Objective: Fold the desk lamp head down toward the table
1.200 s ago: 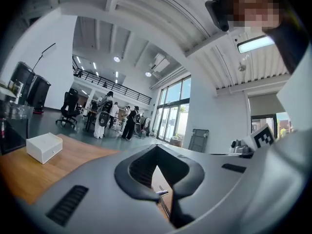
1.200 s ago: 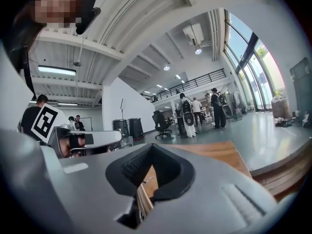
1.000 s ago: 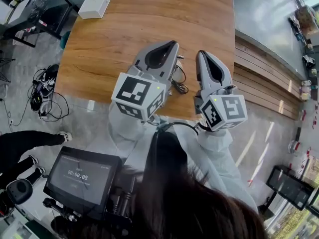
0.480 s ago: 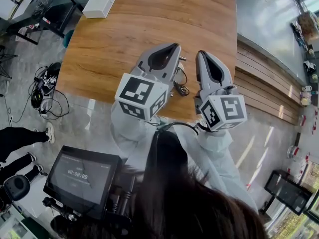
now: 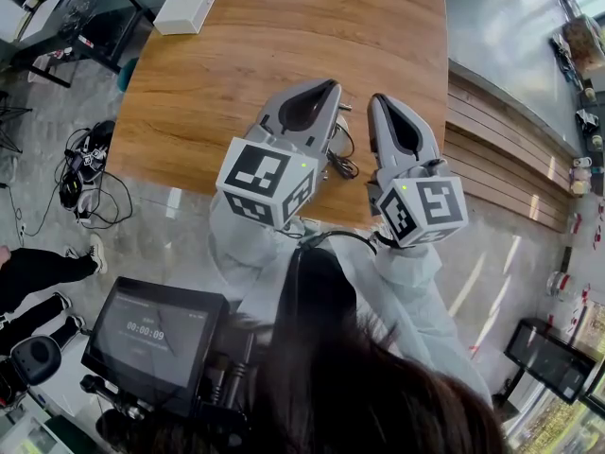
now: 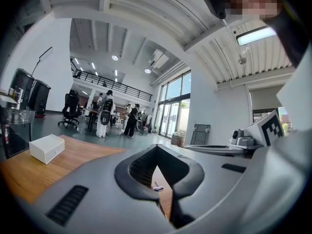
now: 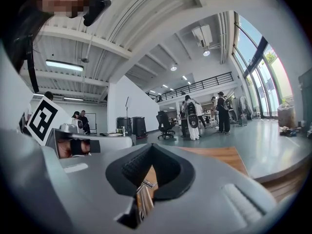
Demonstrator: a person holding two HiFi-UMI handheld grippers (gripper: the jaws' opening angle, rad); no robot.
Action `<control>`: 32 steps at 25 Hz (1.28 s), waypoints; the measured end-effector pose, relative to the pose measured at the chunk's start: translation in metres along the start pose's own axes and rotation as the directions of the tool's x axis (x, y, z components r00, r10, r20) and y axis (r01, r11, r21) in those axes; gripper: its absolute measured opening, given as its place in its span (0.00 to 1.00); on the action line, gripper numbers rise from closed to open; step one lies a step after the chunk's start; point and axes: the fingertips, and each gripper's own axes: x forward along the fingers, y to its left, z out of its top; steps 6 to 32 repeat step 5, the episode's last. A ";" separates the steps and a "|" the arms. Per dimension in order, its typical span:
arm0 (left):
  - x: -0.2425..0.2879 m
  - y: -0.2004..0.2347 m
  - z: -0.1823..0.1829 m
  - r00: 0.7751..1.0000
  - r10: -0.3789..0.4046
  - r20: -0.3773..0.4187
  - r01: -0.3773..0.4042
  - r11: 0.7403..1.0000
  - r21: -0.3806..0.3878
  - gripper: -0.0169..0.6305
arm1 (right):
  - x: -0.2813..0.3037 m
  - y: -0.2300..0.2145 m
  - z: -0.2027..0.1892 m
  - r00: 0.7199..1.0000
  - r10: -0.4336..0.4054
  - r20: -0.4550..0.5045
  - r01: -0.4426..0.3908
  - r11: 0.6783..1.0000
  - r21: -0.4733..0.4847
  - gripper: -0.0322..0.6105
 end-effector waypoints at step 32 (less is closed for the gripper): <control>-0.004 0.003 0.000 1.000 0.002 0.001 -0.002 1.000 -0.001 0.03 | 0.000 0.004 -0.001 1.000 0.001 -0.001 -0.001 1.000 -0.001 0.05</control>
